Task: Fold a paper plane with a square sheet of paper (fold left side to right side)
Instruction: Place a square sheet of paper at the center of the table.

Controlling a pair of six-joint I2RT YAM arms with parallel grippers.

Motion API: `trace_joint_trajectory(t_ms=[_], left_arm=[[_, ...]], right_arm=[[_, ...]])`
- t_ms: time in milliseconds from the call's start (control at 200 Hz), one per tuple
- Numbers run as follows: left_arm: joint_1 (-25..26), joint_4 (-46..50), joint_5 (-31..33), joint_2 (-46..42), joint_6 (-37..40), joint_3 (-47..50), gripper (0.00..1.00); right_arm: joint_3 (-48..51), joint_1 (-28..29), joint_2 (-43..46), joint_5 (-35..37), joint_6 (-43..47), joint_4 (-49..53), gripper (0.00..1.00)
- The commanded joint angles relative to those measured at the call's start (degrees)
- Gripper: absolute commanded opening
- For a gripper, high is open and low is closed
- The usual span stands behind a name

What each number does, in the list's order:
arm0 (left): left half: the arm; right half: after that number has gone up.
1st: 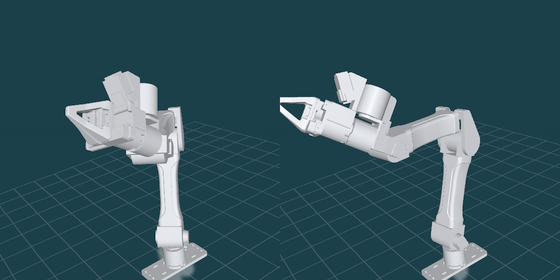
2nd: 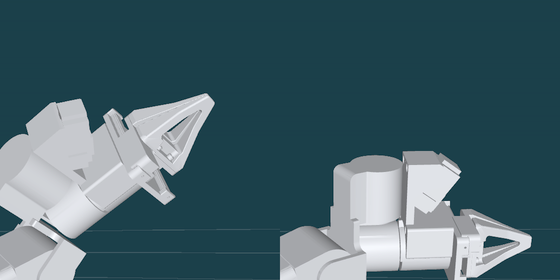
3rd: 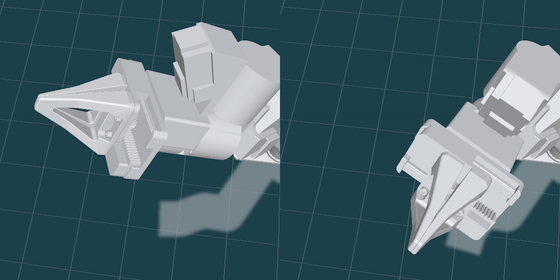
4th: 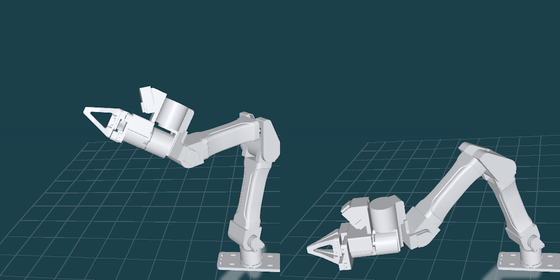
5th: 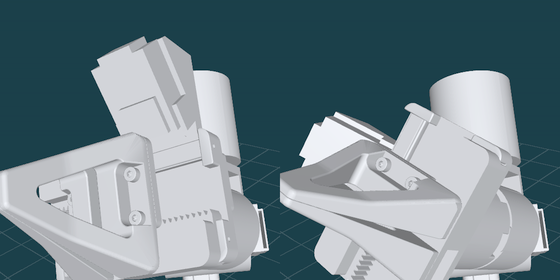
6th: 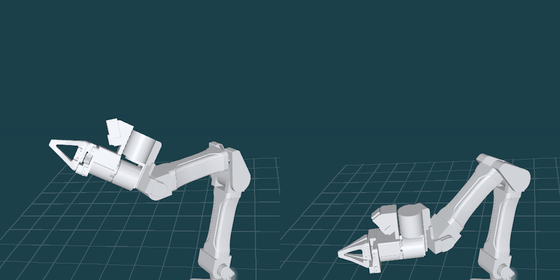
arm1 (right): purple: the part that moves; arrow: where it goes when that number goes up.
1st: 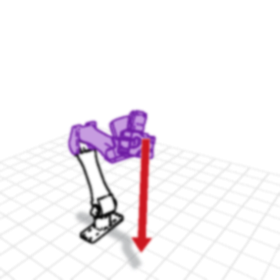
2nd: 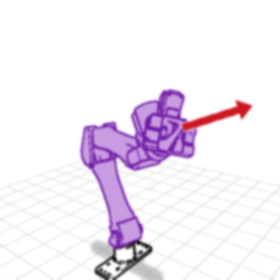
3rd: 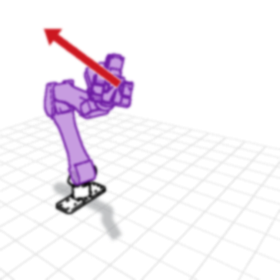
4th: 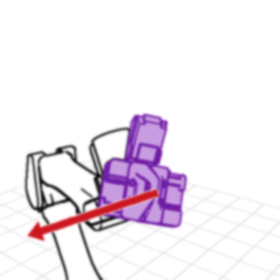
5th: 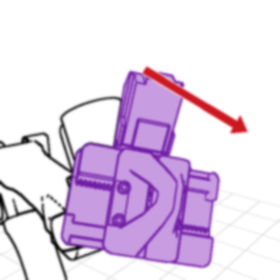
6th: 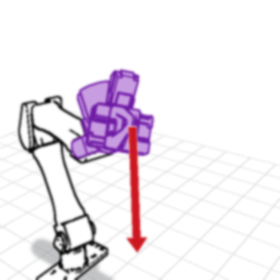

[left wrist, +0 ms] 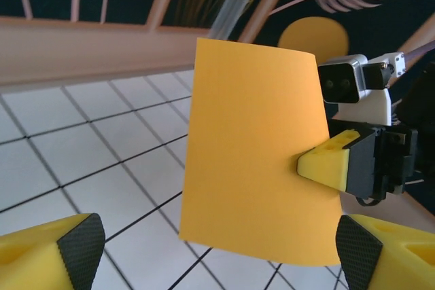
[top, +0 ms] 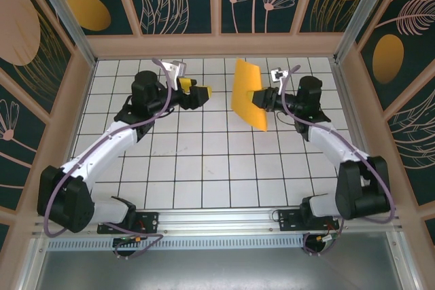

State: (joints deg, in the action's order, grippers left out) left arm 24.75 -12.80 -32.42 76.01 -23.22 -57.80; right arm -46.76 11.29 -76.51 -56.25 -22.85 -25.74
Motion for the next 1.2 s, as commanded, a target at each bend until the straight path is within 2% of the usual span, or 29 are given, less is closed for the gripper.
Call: trace_joint_trajectory(t_ms=[0,255,470,580,671,876,931,1011,1196], left_arm=[[0.0,-1.1,-4.8,-0.6,1.2,-1.3,0.90],[0.1,-6.7,-14.2,1.2,-1.7,-1.6,0.90],[0.1,-8.4,-19.9,0.3,-2.2,-1.5,0.86],[0.1,-9.6,-23.2,0.1,-3.1,-1.4,0.68],[0.1,-8.6,-23.9,0.1,-2.6,-1.5,0.48],[0.0,-1.1,-20.5,-1.0,2.3,-2.0,0.11],[0.1,0.0,-19.4,-1.1,2.7,-1.5,0.05],[0.1,1.8,-16.4,-0.9,2.5,-0.4,0.00],[0.1,6.0,-7.9,1.8,-0.6,4.3,0.00]], right_arm=[[-0.6,1.3,5.1,-6.2,1.4,-1.4,0.29],[-3.9,7.1,9.6,-9.9,4.2,3.4,0.29],[-5.7,9.6,9.8,-8.7,5.7,4.8,0.29],[-6.0,9.8,9.0,-8.2,5.5,4.4,0.29],[-6.1,9.8,8.6,-7.3,5.6,4.6,0.29],[-5.8,9.4,8.1,-2.2,7.0,7.6,0.32],[-5.6,9.1,8.0,-0.7,7.4,9.2,0.37],[-5.6,7.8,7.7,3.0,7.8,12.4,0.49],[-4.2,2.4,7.1,14.3,6.6,20.7,0.81]])
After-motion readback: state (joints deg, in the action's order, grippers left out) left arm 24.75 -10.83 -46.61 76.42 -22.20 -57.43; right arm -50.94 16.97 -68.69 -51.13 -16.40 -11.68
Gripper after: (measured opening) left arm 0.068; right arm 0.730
